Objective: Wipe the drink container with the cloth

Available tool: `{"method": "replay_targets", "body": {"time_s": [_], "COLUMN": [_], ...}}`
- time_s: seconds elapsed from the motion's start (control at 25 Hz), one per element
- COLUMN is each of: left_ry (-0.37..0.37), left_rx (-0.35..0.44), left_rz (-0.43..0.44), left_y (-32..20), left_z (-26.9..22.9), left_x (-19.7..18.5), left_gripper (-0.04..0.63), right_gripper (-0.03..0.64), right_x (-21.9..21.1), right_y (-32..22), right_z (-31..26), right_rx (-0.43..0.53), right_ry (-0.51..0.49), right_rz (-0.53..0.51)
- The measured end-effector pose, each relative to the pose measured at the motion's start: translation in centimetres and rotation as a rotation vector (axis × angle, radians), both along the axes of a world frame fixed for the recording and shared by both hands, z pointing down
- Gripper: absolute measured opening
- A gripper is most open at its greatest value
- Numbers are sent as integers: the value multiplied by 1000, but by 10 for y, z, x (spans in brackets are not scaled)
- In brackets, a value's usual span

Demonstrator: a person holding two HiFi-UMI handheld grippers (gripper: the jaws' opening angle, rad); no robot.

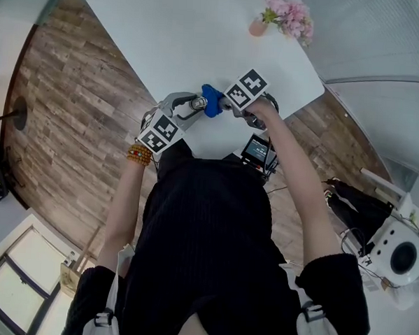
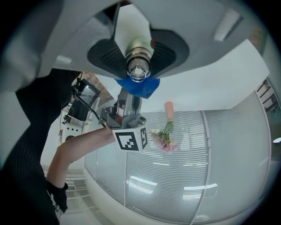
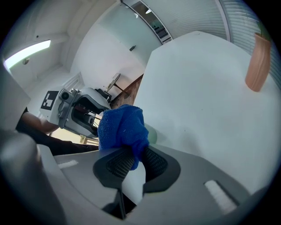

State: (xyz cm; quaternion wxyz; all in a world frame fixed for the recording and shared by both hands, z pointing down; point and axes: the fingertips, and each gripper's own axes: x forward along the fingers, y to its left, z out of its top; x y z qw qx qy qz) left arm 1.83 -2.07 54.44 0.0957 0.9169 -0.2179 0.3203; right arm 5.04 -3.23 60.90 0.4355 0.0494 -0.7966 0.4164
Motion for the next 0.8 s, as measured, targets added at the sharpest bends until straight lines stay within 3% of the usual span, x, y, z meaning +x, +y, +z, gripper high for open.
{"method": "replay_targets", "body": {"time_s": [0.52, 0.8], "left_ry": [16, 26], "left_rx": [-4, -4], "left_rz": [-6, -16], "left_y": [2, 0], "left_z": [-1, -3], "left_x": [2, 2], "left_gripper": [276, 276], "right_gripper": [74, 69], "right_x": [0, 0], "right_y": [1, 1], "right_z": [8, 12], "right_rx": [-61, -30], "right_ry": [22, 83], "right_rz": [-41, -80]}}
